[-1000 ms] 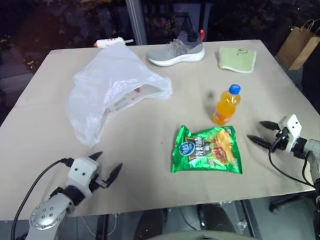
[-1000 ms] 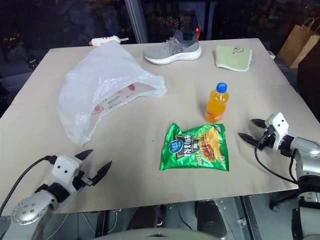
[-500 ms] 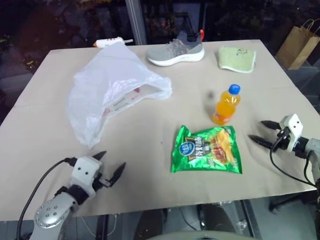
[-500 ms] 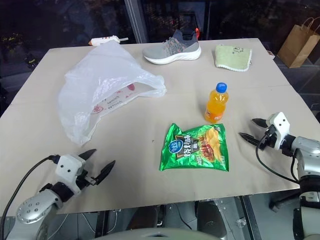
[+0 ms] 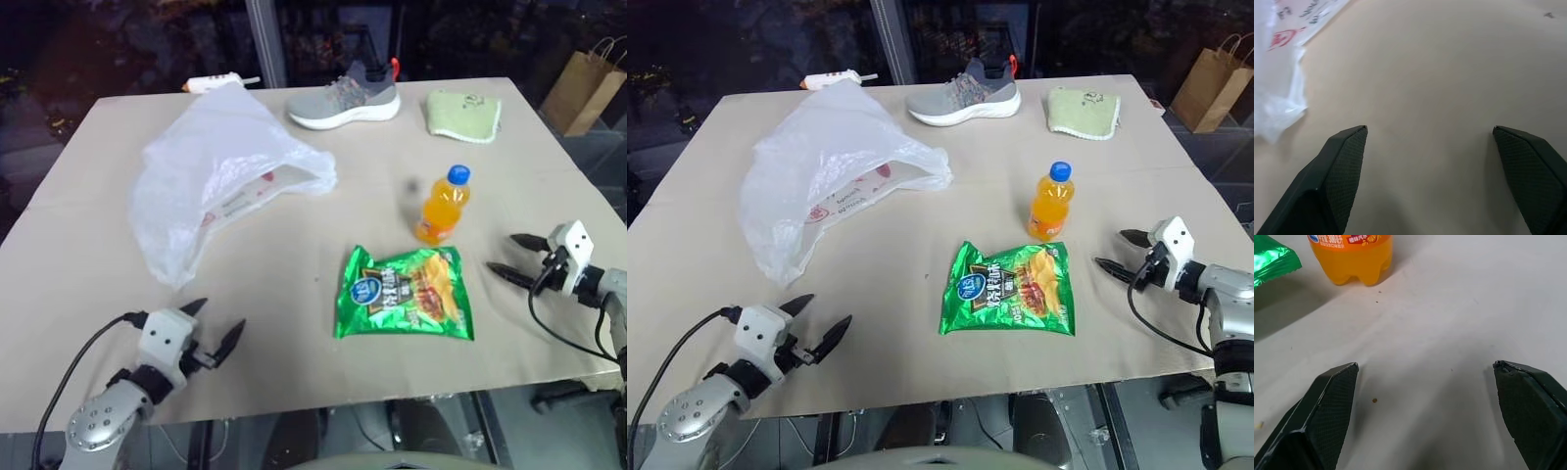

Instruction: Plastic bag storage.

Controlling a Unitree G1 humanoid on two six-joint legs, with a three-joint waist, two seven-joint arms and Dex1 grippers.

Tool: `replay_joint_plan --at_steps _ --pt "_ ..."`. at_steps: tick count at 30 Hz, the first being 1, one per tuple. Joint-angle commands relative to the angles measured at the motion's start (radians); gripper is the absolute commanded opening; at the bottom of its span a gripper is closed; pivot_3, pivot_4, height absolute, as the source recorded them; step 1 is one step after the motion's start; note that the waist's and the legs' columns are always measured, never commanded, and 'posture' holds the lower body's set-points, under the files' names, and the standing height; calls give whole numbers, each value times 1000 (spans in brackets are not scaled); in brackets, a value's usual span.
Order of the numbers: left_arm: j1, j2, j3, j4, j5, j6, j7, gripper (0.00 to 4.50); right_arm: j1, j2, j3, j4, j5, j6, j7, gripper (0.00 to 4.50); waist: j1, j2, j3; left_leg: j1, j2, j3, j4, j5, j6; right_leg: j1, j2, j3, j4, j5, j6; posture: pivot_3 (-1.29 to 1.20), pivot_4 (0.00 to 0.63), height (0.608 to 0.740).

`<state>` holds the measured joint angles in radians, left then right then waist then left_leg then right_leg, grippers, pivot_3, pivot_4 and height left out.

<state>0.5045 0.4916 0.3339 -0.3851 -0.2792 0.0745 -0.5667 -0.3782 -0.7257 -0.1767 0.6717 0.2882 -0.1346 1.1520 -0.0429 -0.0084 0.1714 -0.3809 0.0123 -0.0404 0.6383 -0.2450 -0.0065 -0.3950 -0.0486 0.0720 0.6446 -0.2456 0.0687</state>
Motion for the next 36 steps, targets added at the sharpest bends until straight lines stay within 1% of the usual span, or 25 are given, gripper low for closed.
replay_joint_plan --at_steps 1,5,7,10,12,15,18,21,24,30,34,36 --pt "49 -17 74 -117 -46 1 18 4254 5 -23 -29 -60 27 7 19 4500 0 -2 1 0 0 0 0 0 0 0 0 0 0 0 0 0 150 740" --pt "62 -35 114 -142 -80 16 30 4254 43 -33 -37 -133 52 39 37 4500 4 -3 1 0 0 0 0 0 0 0 0 0 0 0 0 0 150 740" --pt "54 -38 141 -151 -102 19 36 4254 80 -44 -49 -225 96 92 58 4500 5 -3 2 0 0 -1 0 0 0 0 0 0 0 0 0 0 150 740" --pt "26 -43 192 -154 -141 41 64 4254 148 -66 -65 -442 201 244 80 4500 4 -3 2 -1 0 -1 0 0 0 0 0 0 0 0 0 0 150 740" --pt "-8 -44 217 -136 -139 68 107 4254 194 -73 -78 -620 316 381 80 4500 3 -3 2 -1 0 -1 1 0 0 0 0 0 0 0 0 0 150 740" --pt "-62 -29 207 -93 -123 112 129 4254 213 -78 -72 -873 454 544 19 4500 1 -4 2 -1 1 -1 1 0 0 0 1 -1 1 0 0 0 150 740" --pt "-116 -16 186 -57 -118 158 132 4254 182 -74 -56 -1029 537 651 -51 4500 2 -6 2 -1 1 -2 2 0 0 0 1 -1 1 0 1 0 150 740" --pt "-178 2 180 -4 -92 176 148 4254 145 -63 -36 -1098 552 692 -100 4500 5 -12 3 -2 0 -3 3 0 0 0 1 -2 1 0 0 0 150 740" --pt "-242 14 166 57 -82 197 155 4254 135 -52 -13 -1145 550 701 -125 4500 10 -14 3 -4 0 -5 4 0 0 0 1 -4 1 0 0 0 150 740" --pt "-329 9 90 120 -58 211 146 4254 145 -37 16 -1158 529 690 -137 4500 13 -15 3 -6 -1 -8 5 0 0 -1 0 -7 1 0 0 0 150 740" --pt "-375 15 62 146 -40 212 151 4254 150 -31 30 -1166 512 688 -152 4500 13 -15 3 -6 0 -9 5 0 0 -1 0 -8 1 0 0 0 150 740" --pt "-395 13 68 159 -42 216 159 3743 150 -33 34 -1161 501 683 -153 4500 13 -15 3 -6 0 -9 5 0 0 -1 0 -8 1 0 0 0 150 740"
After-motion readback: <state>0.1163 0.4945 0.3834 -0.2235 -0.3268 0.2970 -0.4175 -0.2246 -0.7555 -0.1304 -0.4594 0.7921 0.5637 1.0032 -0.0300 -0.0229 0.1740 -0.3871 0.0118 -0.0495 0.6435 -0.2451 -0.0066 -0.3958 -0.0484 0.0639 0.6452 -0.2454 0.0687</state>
